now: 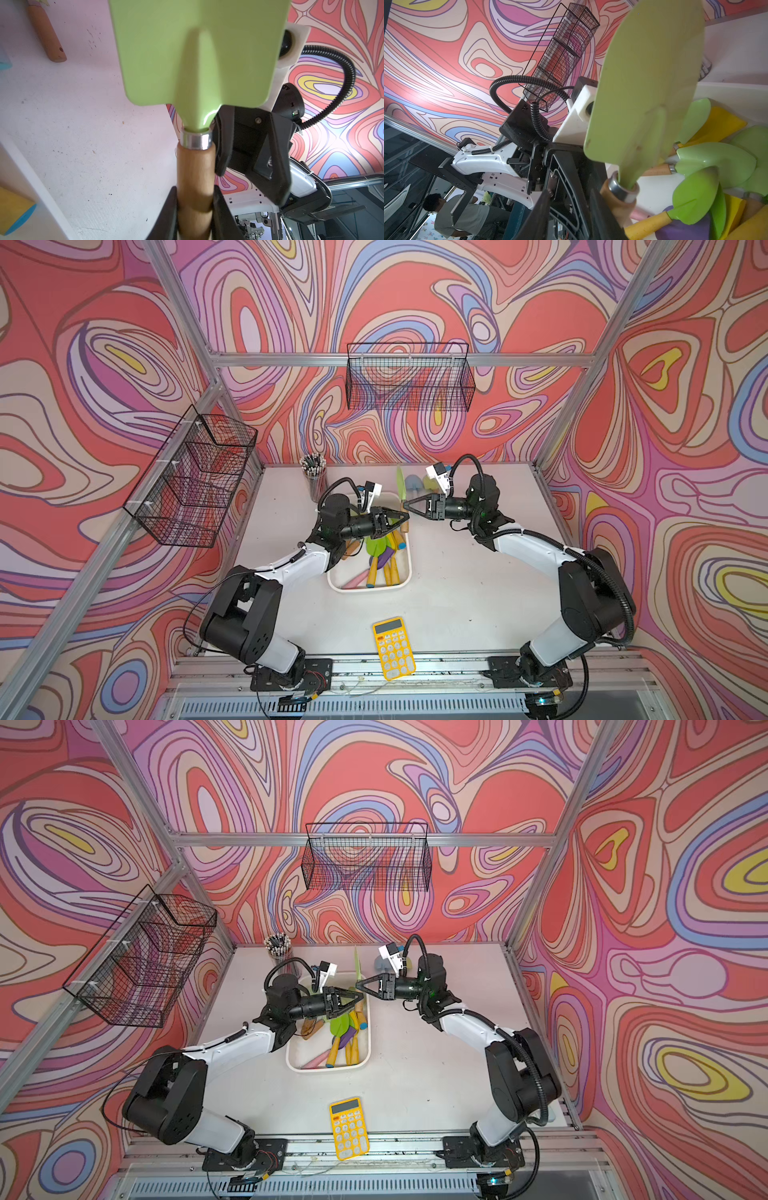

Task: Take the shovel out of the storage box
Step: Place the shovel at the center of the board.

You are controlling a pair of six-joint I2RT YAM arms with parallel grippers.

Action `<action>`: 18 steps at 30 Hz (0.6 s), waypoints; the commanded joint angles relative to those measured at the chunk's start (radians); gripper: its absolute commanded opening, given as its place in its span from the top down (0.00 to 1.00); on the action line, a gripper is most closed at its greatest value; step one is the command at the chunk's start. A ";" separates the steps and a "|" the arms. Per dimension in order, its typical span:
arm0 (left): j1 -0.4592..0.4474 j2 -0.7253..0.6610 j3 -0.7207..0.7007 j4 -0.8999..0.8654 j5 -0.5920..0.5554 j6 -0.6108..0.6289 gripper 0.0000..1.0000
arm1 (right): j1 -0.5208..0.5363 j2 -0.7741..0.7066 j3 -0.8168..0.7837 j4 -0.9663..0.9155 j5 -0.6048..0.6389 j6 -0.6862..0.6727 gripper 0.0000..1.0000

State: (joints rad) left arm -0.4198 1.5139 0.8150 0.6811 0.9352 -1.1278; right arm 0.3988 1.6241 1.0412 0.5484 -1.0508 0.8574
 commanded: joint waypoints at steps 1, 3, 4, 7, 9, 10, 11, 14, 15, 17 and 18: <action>-0.004 -0.004 -0.004 0.109 0.031 -0.010 1.00 | -0.004 -0.022 -0.006 -0.053 0.009 -0.028 0.63; -0.004 -0.007 -0.003 0.096 0.031 -0.001 1.00 | -0.015 -0.035 -0.002 -0.094 0.020 -0.055 0.62; -0.004 -0.008 -0.003 0.091 0.030 0.002 1.00 | -0.019 -0.041 -0.002 -0.102 0.021 -0.060 0.62; -0.003 -0.010 -0.002 0.087 0.031 0.007 1.00 | -0.039 -0.054 -0.005 -0.114 0.017 -0.059 0.61; -0.002 -0.011 -0.001 0.089 0.031 0.008 1.00 | -0.050 -0.059 -0.008 -0.119 0.015 -0.062 0.60; -0.004 -0.011 -0.001 0.091 0.031 0.006 1.00 | -0.052 -0.056 -0.006 -0.126 0.017 -0.065 0.60; -0.003 -0.011 -0.001 0.097 0.034 0.002 1.00 | -0.052 -0.048 -0.001 -0.127 0.015 -0.065 0.60; -0.004 -0.005 -0.002 0.122 0.041 -0.014 1.00 | -0.052 -0.013 0.004 -0.074 -0.004 -0.024 0.59; -0.004 -0.003 -0.002 0.129 0.043 -0.017 1.00 | -0.052 -0.001 0.003 -0.032 -0.011 0.006 0.59; -0.007 0.002 -0.002 0.140 0.049 -0.023 1.00 | -0.049 0.023 0.003 0.041 -0.029 0.056 0.59; -0.009 0.007 0.000 0.144 0.055 -0.024 1.00 | -0.047 0.028 0.005 0.068 -0.033 0.072 0.58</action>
State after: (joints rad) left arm -0.4206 1.5139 0.8078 0.7364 0.9588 -1.1381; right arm 0.3458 1.6192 1.0412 0.5068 -1.0573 0.8604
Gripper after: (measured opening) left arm 0.241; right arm 0.414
